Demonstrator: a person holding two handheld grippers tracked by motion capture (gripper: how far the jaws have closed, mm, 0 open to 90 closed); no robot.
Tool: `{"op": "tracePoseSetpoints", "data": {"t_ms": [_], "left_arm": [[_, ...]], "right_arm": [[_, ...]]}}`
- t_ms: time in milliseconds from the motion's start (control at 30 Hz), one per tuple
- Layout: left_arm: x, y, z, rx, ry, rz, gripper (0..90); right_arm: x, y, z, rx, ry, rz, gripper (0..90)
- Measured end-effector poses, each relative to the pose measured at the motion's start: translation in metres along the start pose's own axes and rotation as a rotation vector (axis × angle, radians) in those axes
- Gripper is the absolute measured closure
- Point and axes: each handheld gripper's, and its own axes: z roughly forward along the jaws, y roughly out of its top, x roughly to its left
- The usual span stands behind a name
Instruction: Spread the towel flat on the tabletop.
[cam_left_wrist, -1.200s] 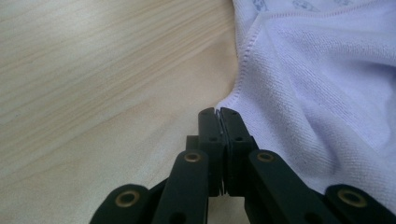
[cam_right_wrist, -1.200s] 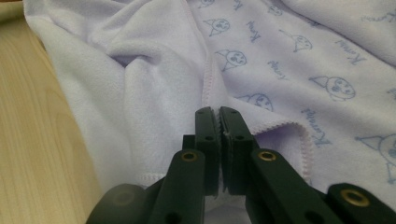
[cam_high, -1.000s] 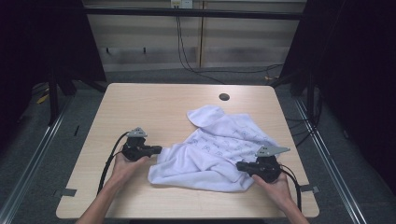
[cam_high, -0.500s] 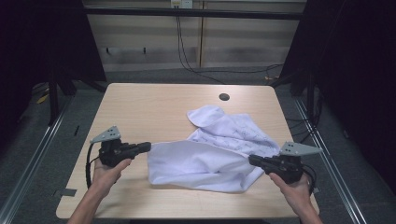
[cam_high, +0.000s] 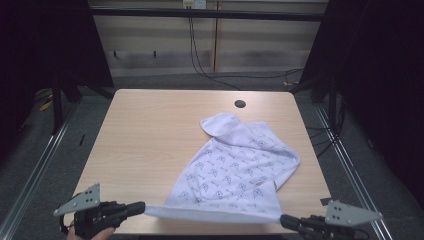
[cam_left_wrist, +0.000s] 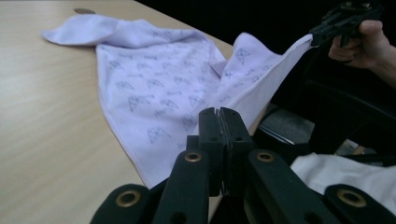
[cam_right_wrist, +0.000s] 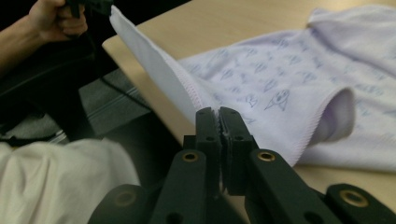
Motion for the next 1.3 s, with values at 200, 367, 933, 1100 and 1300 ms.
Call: {"op": "tracePoseSetpoints", "data": {"t_ms": [200,367,933,1100,1300], "left_arm": [[-0.017,-0.01,-0.005,0.046,-0.032,0.027,88.4],[-0.011,-0.01,-0.004,0.052,-0.067,0.013,82.0],[0.12,0.031,0.14,0.224,0.114,-0.11,69.7],[0.137,0.032,0.17,0.244,0.157,-0.145,64.3],[0.134,0.034,0.197,0.289,0.159,-0.117,67.6]], "right_arm": [[0.011,-0.023,-0.009,0.043,0.041,0.018,80.0],[-0.004,-0.024,-0.008,0.02,0.012,0.055,72.1],[-0.091,-0.005,0.07,0.119,-0.228,0.091,54.3],[-0.095,-0.005,0.073,0.13,-0.285,0.098,50.1],[-0.097,-0.011,0.069,0.138,-0.29,0.131,46.4]]}}
